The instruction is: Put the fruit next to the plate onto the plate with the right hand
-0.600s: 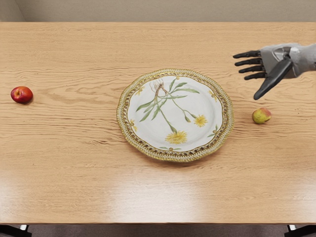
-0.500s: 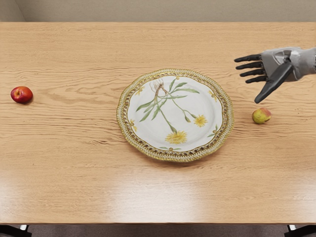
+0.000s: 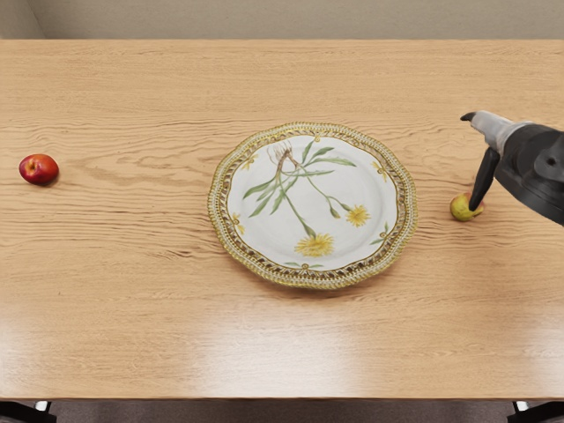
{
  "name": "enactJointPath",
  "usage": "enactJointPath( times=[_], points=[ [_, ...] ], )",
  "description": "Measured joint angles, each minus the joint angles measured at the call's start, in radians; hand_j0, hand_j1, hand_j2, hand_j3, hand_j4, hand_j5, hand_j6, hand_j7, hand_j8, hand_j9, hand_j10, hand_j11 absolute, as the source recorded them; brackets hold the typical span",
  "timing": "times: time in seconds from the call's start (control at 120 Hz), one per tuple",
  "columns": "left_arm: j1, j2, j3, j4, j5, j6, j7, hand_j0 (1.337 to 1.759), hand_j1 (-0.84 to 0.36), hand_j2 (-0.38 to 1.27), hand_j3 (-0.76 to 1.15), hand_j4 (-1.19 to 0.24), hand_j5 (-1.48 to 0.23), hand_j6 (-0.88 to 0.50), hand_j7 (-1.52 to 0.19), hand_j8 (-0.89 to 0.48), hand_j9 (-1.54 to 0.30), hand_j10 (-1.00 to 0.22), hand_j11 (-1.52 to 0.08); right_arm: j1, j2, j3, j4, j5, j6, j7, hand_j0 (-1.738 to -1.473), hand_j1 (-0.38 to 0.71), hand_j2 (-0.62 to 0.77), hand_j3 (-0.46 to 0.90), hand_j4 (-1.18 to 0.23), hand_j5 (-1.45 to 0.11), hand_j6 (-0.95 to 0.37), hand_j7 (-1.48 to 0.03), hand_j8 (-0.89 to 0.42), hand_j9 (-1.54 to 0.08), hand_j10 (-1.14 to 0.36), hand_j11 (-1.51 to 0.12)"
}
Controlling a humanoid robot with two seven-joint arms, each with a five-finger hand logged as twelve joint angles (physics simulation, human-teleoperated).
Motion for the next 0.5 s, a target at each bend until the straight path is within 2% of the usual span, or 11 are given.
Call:
enactJointPath(
  times=[0.167,0.367,0.5],
  points=[
    [0.001,0.000,0.000,0.000,0.000,0.000,0.000,1.658,0.34,0.00,0.00,-0.01,-0.01,-0.01,-0.01,-0.01,-0.01,-0.01,-0.01,-0.029,0.040,-0.065,0.005,-0.013,-0.097,0.000,-1.658,-0.26,-0.01,0.00,-0.07,-0.09,-0.07,-0.09,-0.07,-0.09,-0.07,-0.09],
    [0.000,0.000,0.000,0.000,0.000,0.000,0.000,1.658,0.34,0.00,0.00,-0.01,-0.01,-0.01,-0.01,-0.01,-0.01,-0.01,-0.01,-0.106,0.064,-0.023,-0.013,-0.017,-0.143,0.000,-1.658,-0.19,-0.03,0.00,-0.13,-0.17,-0.14,-0.17,-0.13,-0.17,-0.13,-0.17],
    [0.000,0.000,0.000,0.000,0.000,0.000,0.000,1.658,0.34,0.00,0.00,-0.01,-0.01,-0.01,-0.01,-0.01,-0.01,-0.01,-0.01,-0.183,0.083,0.020,-0.055,-0.021,-0.148,0.000,-1.658,-0.12,-0.04,0.00,-0.19,-0.25,-0.19,-0.25,-0.19,-0.25,-0.19,-0.25]
  ],
)
